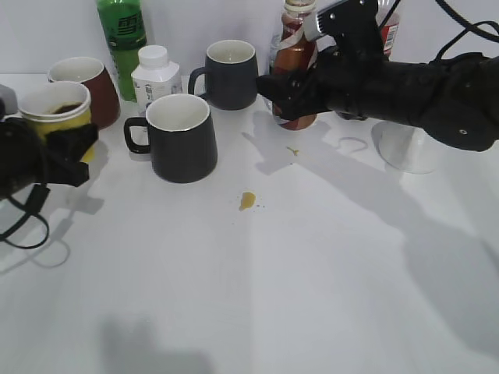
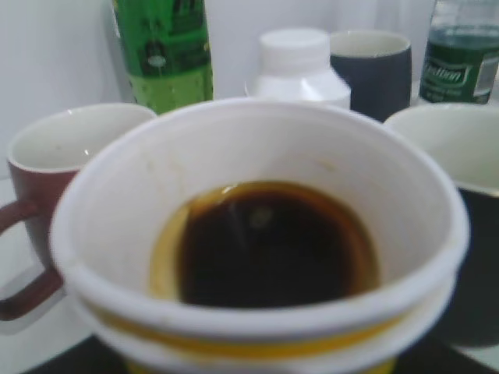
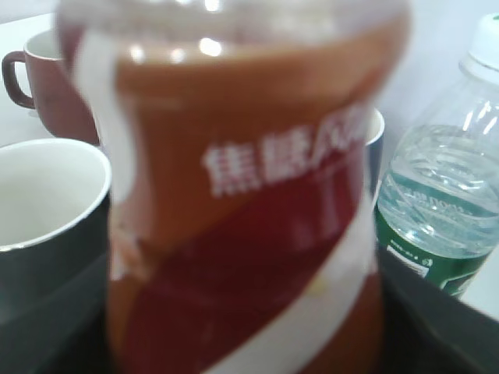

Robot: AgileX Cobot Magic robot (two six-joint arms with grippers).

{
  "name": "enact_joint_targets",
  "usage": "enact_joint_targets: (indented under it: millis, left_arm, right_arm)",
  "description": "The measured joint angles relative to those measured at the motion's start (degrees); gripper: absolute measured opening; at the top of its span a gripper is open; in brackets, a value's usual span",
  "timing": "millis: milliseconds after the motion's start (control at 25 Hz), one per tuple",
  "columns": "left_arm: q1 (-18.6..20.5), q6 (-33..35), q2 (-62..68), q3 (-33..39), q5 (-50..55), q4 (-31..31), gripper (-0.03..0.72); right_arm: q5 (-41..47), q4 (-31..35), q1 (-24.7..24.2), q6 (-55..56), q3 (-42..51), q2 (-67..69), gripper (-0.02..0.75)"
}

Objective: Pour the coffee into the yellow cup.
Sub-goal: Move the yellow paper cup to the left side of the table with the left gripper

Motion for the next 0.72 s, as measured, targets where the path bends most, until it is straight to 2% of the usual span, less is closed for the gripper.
enact_joint_targets:
  millis: [280, 560, 640, 720]
  left_arm:
    - [0.06, 0.50, 10.02, -5.51, -3.32, -2.31, 0.338]
    - [0.06, 0.56, 14.86, -6.99, -4.70, -2.21, 0.370]
    - [0.06, 0.56, 15.01, -6.99, -4.90, -1.34, 0.396]
    - [0.06, 0.56, 15.01, -6.99, -5.14, -0.35, 0.452]
  right_arm:
    - [0.25, 0.18, 0.00, 0.00, 0.00, 0.00, 0.501]
    - [1.67, 0.18, 0.00, 0.00, 0.00, 0.00, 0.501]
    - [1.67, 0.19, 0.00, -0.06, 0.00, 0.00, 0.501]
    - [1.67, 0.19, 0.00, -0.06, 0.00, 0.01, 0.501]
